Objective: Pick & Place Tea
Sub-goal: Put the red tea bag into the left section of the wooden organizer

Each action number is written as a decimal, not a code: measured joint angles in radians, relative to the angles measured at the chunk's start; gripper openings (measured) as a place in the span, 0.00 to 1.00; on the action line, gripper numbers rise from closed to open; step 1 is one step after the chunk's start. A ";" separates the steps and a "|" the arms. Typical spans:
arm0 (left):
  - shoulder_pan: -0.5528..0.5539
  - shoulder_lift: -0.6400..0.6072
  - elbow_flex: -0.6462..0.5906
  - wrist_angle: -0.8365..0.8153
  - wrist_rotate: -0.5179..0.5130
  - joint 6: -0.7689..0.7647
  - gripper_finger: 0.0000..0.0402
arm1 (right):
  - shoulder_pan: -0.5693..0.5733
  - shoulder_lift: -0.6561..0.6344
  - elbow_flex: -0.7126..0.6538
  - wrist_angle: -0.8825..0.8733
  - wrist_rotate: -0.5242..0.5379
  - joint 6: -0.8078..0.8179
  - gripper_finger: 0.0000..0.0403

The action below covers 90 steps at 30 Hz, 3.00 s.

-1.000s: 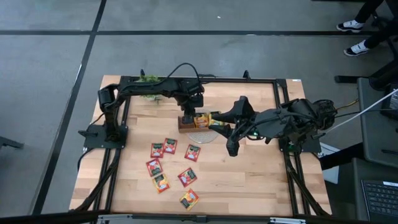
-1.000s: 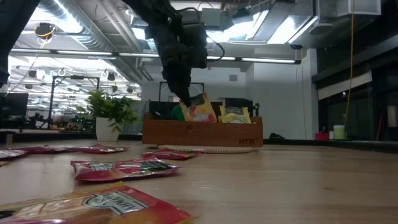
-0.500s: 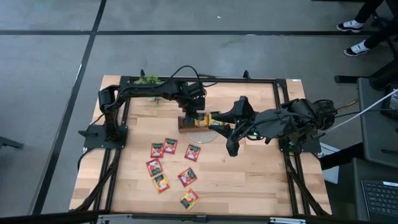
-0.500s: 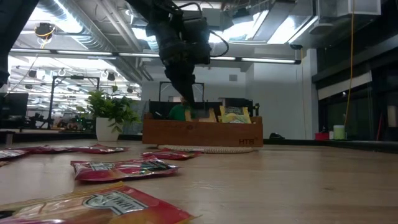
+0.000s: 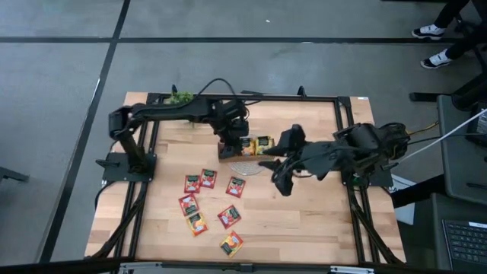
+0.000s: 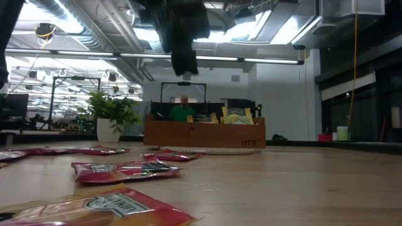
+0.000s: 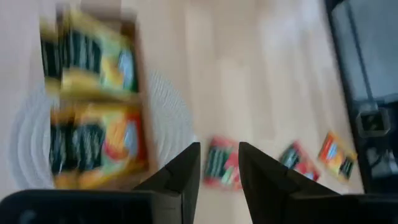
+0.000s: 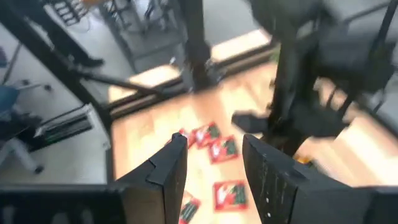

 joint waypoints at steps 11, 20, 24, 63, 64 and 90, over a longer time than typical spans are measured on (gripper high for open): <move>-0.175 -0.361 -0.242 0.325 -0.202 -0.262 0.22 | 0.001 0.015 -0.182 0.003 -0.172 0.057 0.39; -0.401 -0.573 -0.408 0.436 -0.431 -0.428 0.22 | -0.003 0.014 -0.411 0.149 -0.247 0.076 0.39; -0.506 -0.630 -0.438 0.439 -0.532 -0.467 0.22 | -0.020 0.014 -0.515 0.319 -0.328 0.043 0.39; -0.805 -0.702 -0.489 0.421 -0.870 -0.579 0.23 | -0.042 0.363 -0.633 0.680 -0.591 0.336 0.64; -0.805 -0.702 -0.489 0.421 -0.870 -0.579 0.23 | -0.042 0.374 -0.633 0.680 -0.600 0.355 0.64; -0.803 -0.701 -0.489 0.420 -0.874 -0.579 0.23 | -0.075 0.413 -0.558 0.633 -0.579 0.545 0.64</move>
